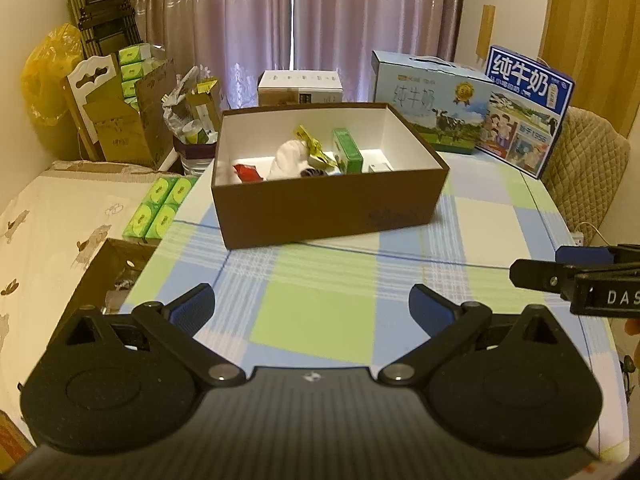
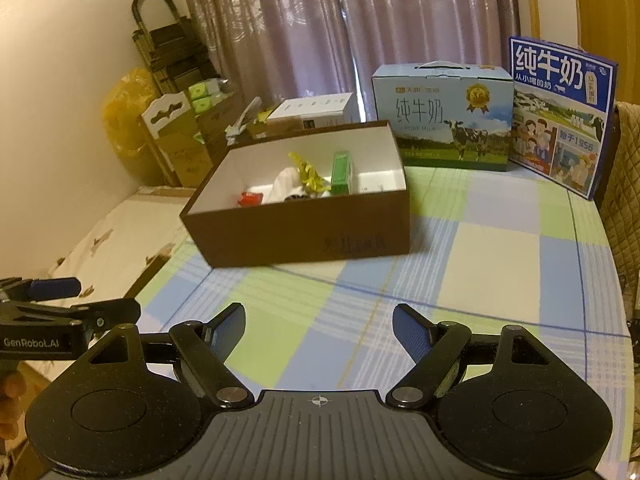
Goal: Organize objects
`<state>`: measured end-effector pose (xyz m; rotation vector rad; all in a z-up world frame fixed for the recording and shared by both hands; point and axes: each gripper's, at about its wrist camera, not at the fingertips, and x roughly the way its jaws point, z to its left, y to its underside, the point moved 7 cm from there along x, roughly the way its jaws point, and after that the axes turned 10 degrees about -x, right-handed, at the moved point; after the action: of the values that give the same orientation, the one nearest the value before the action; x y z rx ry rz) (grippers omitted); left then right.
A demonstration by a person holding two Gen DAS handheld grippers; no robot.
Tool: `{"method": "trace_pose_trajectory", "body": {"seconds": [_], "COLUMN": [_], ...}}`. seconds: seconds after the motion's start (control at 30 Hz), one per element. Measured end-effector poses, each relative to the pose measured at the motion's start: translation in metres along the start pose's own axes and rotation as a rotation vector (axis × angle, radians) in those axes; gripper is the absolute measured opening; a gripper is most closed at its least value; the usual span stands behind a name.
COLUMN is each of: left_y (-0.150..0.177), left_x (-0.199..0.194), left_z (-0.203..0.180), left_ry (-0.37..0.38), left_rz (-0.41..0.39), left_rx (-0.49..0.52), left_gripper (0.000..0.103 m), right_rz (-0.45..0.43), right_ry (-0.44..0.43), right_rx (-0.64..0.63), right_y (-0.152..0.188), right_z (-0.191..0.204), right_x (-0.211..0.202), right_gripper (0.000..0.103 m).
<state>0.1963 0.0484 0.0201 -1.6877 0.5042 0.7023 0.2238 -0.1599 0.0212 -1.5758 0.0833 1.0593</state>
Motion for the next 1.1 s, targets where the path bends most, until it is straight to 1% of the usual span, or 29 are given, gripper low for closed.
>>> {"method": "trace_pose_trajectory", "body": {"seconds": [0.17, 0.43, 0.8, 1.1], "left_y": [0.016, 0.034, 0.049, 0.052], "left_x": [-0.016, -0.03, -0.039, -0.041], "left_z": [-0.011, -0.022, -0.026, -0.027], "left_ry": [-0.003, -0.016, -0.038, -0.046], "left_rz": [-0.002, 0.0, 0.007, 0.006], "left_rx": [0.002, -0.006, -0.024, -0.031], "left_gripper": [0.102, 0.102, 0.102, 0.102], "right_rz": [0.007, 0.01, 0.021, 0.022], "right_ry": [-0.015, -0.031, -0.056, -0.064], "right_rx": [-0.015, -0.03, -0.047, -0.052], "right_y": [0.015, 0.031, 0.045, 0.047], "right_z": [-0.001, 0.001, 0.002, 0.002], "right_x": [-0.014, -0.028, -0.035, -0.036], "right_gripper": [0.078, 0.078, 0.078, 0.078]}}
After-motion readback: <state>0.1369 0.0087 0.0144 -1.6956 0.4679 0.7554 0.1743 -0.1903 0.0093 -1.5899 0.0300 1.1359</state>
